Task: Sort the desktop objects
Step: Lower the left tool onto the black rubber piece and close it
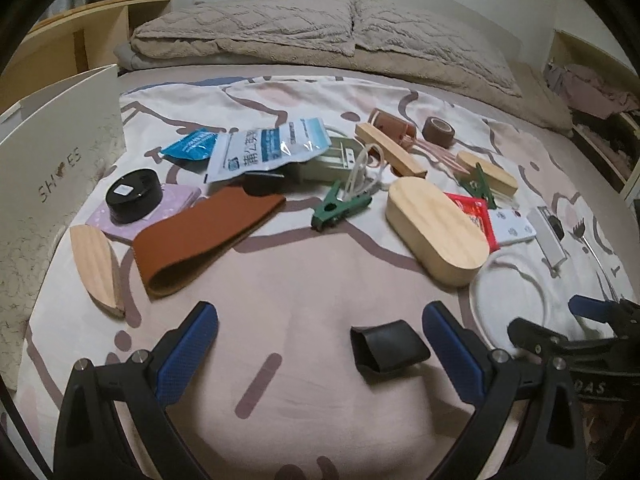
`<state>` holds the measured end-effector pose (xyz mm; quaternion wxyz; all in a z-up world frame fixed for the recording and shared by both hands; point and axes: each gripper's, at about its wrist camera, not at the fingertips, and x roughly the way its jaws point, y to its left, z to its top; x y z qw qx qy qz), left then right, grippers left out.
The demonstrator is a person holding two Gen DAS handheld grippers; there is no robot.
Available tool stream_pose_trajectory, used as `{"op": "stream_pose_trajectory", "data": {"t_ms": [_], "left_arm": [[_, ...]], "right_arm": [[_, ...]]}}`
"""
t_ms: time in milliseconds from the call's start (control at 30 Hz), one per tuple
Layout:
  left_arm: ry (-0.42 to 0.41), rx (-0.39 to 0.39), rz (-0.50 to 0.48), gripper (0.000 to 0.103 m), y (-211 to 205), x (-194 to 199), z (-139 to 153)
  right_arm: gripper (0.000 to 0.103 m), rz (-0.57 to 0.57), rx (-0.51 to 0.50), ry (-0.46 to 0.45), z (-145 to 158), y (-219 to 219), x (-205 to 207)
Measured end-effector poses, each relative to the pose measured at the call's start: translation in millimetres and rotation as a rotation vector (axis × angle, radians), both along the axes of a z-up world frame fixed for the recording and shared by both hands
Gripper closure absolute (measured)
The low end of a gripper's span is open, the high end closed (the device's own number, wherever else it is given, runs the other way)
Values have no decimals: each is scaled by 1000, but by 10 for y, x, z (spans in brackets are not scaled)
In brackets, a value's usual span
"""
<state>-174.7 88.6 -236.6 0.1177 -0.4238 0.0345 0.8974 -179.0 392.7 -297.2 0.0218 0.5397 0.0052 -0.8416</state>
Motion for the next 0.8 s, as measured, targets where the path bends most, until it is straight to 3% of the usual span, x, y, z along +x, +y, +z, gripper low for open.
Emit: {"op": "stream_pose_trajectory", "data": {"t_ms": [500, 700, 800], "left_arm": [[-42, -14, -22, 0, -2, 50, -103], [-75, 109, -32, 0, -155, 43, -109], [-71, 130, -34, 0, -169, 54, -93]], "right_arm": [[0, 125, 18, -112, -55, 60, 763], [0, 151, 13, -146, -46, 97, 1015], [0, 127, 6, -147, -46, 124, 1144]]}}
